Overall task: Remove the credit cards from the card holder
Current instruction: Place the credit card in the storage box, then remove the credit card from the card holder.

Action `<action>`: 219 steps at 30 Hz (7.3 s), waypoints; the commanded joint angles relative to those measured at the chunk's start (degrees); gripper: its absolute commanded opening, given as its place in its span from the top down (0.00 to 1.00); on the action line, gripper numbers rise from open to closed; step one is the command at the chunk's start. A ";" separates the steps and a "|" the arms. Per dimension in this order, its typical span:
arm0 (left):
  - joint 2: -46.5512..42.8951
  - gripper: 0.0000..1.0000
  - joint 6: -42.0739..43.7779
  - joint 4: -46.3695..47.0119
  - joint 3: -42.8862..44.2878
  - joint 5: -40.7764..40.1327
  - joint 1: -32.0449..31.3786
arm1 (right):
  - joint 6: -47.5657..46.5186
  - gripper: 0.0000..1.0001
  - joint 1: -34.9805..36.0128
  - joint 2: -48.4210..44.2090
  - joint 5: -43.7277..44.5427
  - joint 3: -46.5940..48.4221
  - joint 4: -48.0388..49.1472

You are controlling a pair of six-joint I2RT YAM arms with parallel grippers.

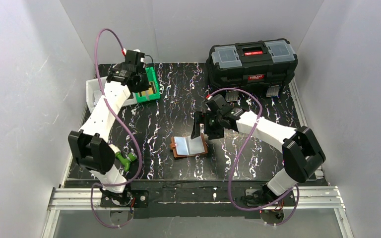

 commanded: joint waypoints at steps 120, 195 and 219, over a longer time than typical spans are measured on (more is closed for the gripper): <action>13.19 0.50 -6.27 11.19 -23.00 3.72 -38.97 | 4.04 0.02 -15.18 -10.20 7.28 -15.77 -1.12; -5.97 1.00 -10.84 39.39 -51.56 31.03 -24.61 | 5.63 0.68 0.55 12.48 -7.52 -0.37 6.46; -7.75 1.00 -9.91 38.13 -49.91 31.98 -24.33 | 8.31 0.99 0.22 14.44 -8.54 -0.78 8.78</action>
